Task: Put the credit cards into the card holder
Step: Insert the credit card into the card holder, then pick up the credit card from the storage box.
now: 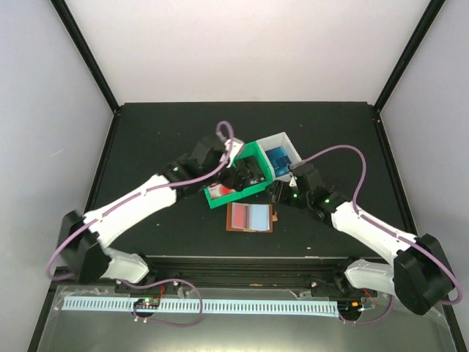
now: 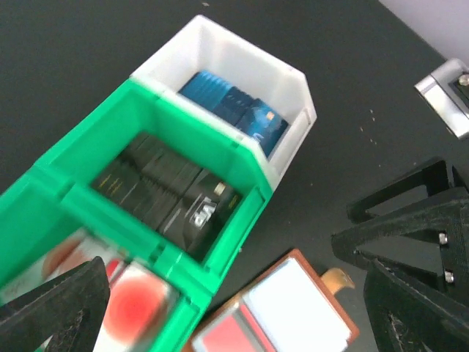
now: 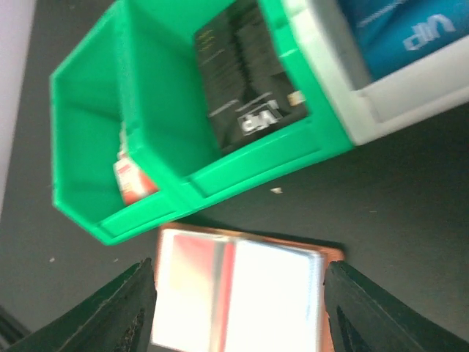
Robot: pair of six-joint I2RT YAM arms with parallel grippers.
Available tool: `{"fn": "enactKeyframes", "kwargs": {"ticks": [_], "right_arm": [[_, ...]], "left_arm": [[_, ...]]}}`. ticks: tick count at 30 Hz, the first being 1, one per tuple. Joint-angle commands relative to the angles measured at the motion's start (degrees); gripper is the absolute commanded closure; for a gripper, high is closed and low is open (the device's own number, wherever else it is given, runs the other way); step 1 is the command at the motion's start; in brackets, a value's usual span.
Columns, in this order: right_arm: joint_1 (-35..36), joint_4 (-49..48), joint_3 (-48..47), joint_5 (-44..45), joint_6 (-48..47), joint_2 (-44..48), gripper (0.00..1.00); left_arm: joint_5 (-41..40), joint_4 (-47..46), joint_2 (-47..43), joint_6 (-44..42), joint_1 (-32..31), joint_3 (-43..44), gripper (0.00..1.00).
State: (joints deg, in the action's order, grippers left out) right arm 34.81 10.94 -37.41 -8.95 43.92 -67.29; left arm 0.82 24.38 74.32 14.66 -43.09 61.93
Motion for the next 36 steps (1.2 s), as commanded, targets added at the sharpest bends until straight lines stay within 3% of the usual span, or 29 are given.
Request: {"fn": "enactKeyframes", "kwargs": {"ticks": [1, 7, 11, 14, 20, 36], "right_arm": [[-3.9, 2.6, 0.1, 0.7, -0.1, -2.6, 0.38], [-8.2, 0.6, 0.4, -1.5, -0.7, -8.8, 0.43], [-9.5, -0.1, -0.4, -3.0, -1.3, -12.4, 0.47], [-9.5, -1.5, -1.1, -5.4, -1.2, -15.5, 0.5], [-9.5, -2.0, -3.3, -6.8, -1.9, -20.2, 0.51], [-9.5, 0.0, -9.1, -4.6, -4.1, -25.5, 0.53]], "left_arm": [[6.1, 4.8, 13.0, -12.5, 0.3, 11.0, 0.06], [8.0, 14.4, 30.3, -17.7, 0.6, 26.4, 0.25], [7.1, 17.4, 37.8, -17.4, 1.8, 32.6, 0.55], [5.9, 21.2, 43.7, -16.5, 2.9, 38.8, 0.6], [9.0, 26.3, 50.7, -20.2, 3.5, 46.3, 0.53], [6.6, 29.3, 57.6, -24.7, 4.0, 48.8, 0.46]]}}
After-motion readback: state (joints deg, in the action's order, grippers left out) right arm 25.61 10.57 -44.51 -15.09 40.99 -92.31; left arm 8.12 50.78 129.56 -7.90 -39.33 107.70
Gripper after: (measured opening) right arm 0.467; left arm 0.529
